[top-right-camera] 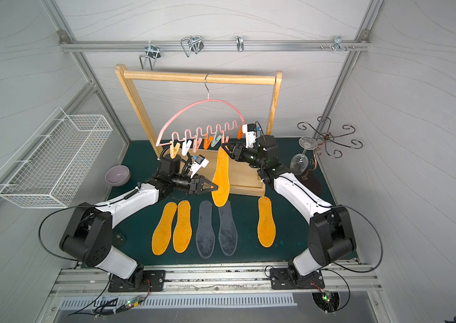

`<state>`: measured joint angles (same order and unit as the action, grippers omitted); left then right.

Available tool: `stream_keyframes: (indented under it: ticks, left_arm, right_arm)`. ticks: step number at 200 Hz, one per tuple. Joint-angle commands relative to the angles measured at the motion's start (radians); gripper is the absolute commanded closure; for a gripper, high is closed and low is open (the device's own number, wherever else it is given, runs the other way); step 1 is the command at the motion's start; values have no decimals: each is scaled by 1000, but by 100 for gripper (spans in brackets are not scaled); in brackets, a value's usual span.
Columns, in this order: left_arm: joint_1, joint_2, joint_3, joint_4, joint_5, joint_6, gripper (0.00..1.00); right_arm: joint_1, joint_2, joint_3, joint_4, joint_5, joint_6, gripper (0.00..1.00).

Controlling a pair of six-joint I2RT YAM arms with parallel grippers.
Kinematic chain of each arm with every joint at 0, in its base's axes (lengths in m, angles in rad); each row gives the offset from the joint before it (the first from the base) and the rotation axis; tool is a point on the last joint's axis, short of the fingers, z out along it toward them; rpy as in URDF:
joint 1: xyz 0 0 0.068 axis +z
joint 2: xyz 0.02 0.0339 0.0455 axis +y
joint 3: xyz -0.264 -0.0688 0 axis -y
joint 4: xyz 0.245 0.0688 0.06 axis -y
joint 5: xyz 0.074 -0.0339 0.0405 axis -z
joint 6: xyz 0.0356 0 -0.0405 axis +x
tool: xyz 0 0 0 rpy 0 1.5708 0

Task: Take the shoe insoles off the hanger
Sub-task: Open the clamp at the hanger.

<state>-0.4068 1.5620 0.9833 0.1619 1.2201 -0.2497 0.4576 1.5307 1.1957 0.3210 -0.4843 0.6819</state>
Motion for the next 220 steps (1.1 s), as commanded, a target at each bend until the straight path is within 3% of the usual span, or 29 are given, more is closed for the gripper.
stream_keyframes:
  ticks: [1,125,176,220]
  left_arm:
    - [-6,-6,9,-13,39,31,100]
    - [-7,7,15,-39,15,36,100]
    - [-6,13,15,-61,3,66,100]
    - [-7,30,6,-86,-9,105,100]
  right_arm:
    - [-7,18,39,15,-16,11,55]
    - [12,44,130,-58,12,8,68]
    - [29,52,150,-87,19,4,82]
    - [29,51,154,-100,26,-1,80]
